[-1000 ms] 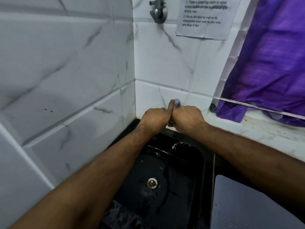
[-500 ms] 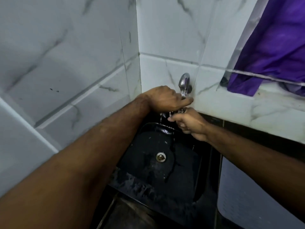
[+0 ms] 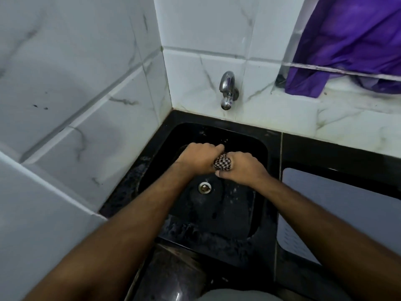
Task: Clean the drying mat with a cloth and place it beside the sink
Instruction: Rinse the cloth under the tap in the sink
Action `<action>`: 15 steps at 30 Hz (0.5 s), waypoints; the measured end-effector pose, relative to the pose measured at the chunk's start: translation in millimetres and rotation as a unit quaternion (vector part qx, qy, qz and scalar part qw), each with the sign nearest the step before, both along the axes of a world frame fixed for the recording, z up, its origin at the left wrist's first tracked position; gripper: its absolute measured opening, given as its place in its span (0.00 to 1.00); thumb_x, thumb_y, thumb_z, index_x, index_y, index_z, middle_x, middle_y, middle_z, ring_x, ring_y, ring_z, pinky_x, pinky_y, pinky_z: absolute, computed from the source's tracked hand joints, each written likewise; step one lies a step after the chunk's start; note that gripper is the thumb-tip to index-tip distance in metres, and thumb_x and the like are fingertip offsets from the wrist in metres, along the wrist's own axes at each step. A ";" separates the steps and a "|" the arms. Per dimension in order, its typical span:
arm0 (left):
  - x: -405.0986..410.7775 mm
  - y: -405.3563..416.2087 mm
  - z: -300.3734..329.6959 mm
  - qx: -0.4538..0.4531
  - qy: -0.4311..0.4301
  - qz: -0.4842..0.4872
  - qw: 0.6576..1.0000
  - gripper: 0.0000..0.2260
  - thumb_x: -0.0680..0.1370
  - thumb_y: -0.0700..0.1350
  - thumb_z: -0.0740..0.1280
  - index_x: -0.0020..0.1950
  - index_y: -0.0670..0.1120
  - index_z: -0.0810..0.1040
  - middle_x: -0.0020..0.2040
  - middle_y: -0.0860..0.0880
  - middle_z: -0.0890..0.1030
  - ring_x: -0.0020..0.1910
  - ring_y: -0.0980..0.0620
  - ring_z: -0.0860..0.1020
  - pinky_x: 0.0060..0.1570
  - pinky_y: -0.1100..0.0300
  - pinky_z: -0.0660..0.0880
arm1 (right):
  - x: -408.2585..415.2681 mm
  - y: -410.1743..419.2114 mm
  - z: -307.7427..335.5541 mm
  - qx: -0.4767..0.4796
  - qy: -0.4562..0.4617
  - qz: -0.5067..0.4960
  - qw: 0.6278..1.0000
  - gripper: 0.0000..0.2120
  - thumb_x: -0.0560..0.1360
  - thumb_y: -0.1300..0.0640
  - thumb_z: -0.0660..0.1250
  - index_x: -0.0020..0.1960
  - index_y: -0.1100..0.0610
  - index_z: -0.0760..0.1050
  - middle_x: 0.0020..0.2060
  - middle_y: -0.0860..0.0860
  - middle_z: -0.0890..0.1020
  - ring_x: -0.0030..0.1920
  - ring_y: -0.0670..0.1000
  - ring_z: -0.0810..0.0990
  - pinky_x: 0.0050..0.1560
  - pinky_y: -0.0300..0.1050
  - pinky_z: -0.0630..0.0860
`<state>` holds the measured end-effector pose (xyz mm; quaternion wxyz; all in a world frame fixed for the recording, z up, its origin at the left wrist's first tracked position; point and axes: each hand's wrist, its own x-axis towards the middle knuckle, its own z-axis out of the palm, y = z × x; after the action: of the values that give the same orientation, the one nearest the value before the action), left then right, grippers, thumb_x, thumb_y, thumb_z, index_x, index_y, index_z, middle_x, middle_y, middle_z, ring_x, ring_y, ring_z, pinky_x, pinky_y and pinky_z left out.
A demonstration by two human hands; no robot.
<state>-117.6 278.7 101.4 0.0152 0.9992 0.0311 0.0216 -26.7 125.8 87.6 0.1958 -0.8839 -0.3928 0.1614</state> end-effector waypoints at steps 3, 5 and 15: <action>-6.5 -17.9 -6.1 -0.080 0.005 0.083 0.993 0.19 0.72 0.58 0.72 0.56 0.53 0.71 0.54 0.51 0.79 0.55 0.45 0.81 0.47 0.47 0.78 | 0.5 -15.8 -7.8 0.010 0.008 -0.026 1.000 0.21 0.62 0.33 0.74 0.46 0.44 0.74 0.38 0.42 0.81 0.39 0.44 0.80 0.39 0.48 0.78; -10.0 -30.5 -13.5 -0.100 0.037 0.101 0.989 0.21 0.69 0.60 0.74 0.57 0.54 0.74 0.55 0.51 0.80 0.55 0.46 0.80 0.50 0.49 0.77 | -5.2 -28.4 -17.3 0.002 0.032 -0.022 0.999 0.19 0.64 0.36 0.77 0.46 0.44 0.74 0.39 0.43 0.82 0.43 0.46 0.81 0.43 0.51 0.80; -31.8 -52.1 -20.4 -0.602 0.002 0.038 0.797 0.17 0.74 0.44 0.78 0.62 0.46 0.82 0.50 0.47 0.85 0.44 0.50 0.82 0.41 0.53 0.80 | -27.9 -108.8 -9.0 0.178 0.102 -0.041 0.978 0.25 0.72 0.44 0.76 0.66 0.47 0.76 0.54 0.46 0.75 0.53 0.40 0.76 0.51 0.35 0.72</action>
<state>-149.5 226.6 81.0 0.6132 0.7862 0.0762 -0.0033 -54.6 16.9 78.7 0.3959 -0.8289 -0.3568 0.1699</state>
